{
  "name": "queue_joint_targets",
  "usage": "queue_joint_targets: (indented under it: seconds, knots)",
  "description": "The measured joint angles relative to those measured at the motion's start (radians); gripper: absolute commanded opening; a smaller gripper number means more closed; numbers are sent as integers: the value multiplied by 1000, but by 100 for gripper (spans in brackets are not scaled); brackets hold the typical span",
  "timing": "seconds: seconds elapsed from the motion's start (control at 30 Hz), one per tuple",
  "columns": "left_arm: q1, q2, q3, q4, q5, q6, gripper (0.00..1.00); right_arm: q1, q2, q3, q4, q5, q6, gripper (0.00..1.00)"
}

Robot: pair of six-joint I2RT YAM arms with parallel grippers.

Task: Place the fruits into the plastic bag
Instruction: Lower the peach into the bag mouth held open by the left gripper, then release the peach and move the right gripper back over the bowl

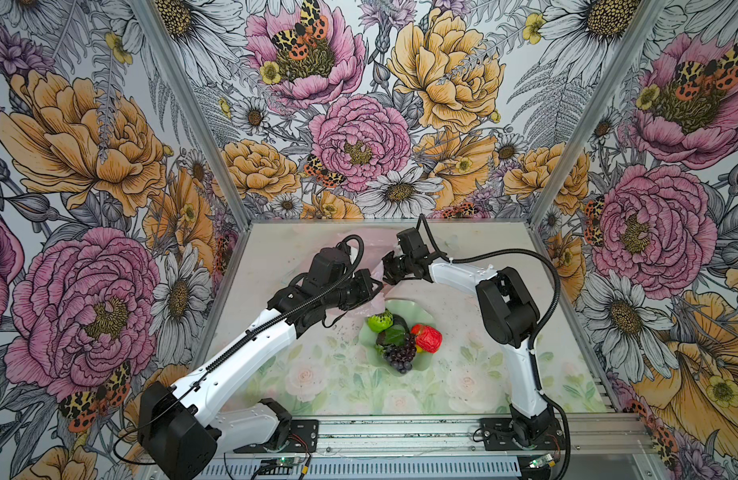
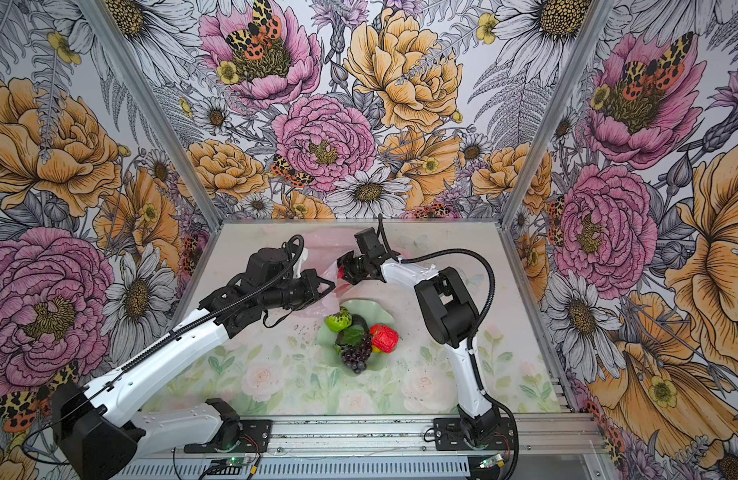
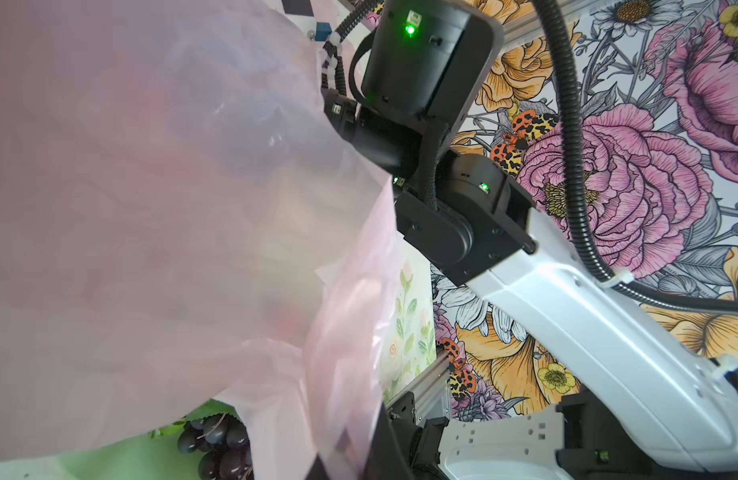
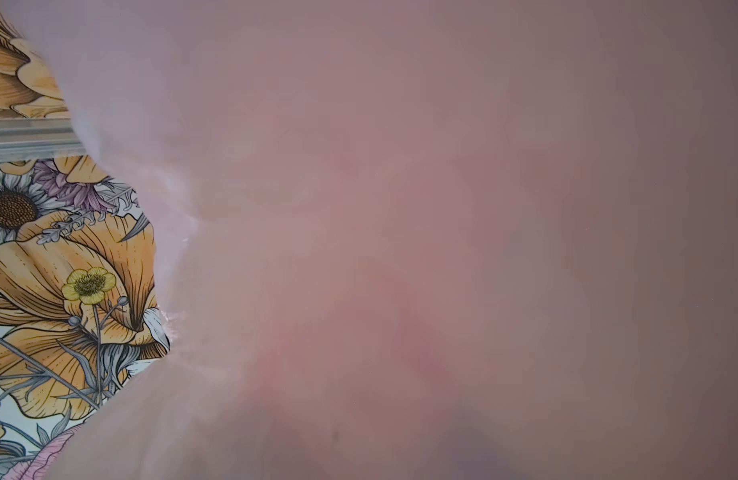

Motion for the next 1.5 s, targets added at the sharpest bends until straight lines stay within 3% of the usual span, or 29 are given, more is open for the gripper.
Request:
queue_joint_targets:
  seconds: [0.3,0.6,0.93,1.23,1.5]
  knots:
    - [28,-6,-35,-31,43,44,0,1,13,15,10,39,22,80]
    - [47,-119,-98,-58,23,49,0,1,0,10,25,35,15,80]
    - [47,-169,-195,-61,-11,36,0,3,-254,-180,2,-13,-42,80]
    - [78,-177,-196,-58,-22,16,0,0,-488,-242,-132,-118,-187,80]
    - [80,-186,-199,-58,-21,10,0,-8,-611,-125,-462,-117,-452,80]
